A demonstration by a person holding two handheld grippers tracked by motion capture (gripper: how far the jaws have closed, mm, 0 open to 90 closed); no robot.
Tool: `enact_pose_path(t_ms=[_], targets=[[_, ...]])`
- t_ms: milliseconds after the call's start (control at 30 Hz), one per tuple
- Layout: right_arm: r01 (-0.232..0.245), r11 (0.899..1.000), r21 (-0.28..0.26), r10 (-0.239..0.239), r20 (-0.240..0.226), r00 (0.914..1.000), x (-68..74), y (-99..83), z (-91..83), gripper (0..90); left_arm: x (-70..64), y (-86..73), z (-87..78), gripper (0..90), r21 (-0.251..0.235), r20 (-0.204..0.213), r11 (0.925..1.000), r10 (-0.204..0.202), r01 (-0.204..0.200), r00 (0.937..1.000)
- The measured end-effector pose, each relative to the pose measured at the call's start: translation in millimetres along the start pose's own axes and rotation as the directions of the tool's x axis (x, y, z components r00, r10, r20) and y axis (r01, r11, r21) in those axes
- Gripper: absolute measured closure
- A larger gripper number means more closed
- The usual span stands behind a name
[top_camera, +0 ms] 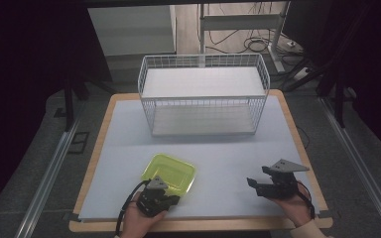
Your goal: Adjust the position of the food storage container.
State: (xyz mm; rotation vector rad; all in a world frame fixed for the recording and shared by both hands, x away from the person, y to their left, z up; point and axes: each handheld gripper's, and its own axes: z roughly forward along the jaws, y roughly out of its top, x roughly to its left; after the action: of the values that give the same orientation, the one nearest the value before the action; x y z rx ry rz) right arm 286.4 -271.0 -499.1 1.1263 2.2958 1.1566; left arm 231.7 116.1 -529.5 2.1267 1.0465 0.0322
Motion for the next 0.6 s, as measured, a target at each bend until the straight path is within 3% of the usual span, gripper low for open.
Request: enact_pose_path(t_ms=[267, 600], targets=[[0.000, 1.000, 0.002, 0.000, -0.003, 1.0000, 0.0, -0.4, 0.1, 25.2, -10.2, 19.5, 18.0, 90.0, -0.010, -0.014, 0.9999, 0.006, -0.006, 0.9999], [0.005, 1.000, 0.003, -0.005, -0.005, 1.0000, -0.4, -0.7, -0.1, 25.2, -10.3, 34.1, 29.5, 90.0, -0.010, -0.033, 0.9999, 0.006, -0.007, 0.9994]])
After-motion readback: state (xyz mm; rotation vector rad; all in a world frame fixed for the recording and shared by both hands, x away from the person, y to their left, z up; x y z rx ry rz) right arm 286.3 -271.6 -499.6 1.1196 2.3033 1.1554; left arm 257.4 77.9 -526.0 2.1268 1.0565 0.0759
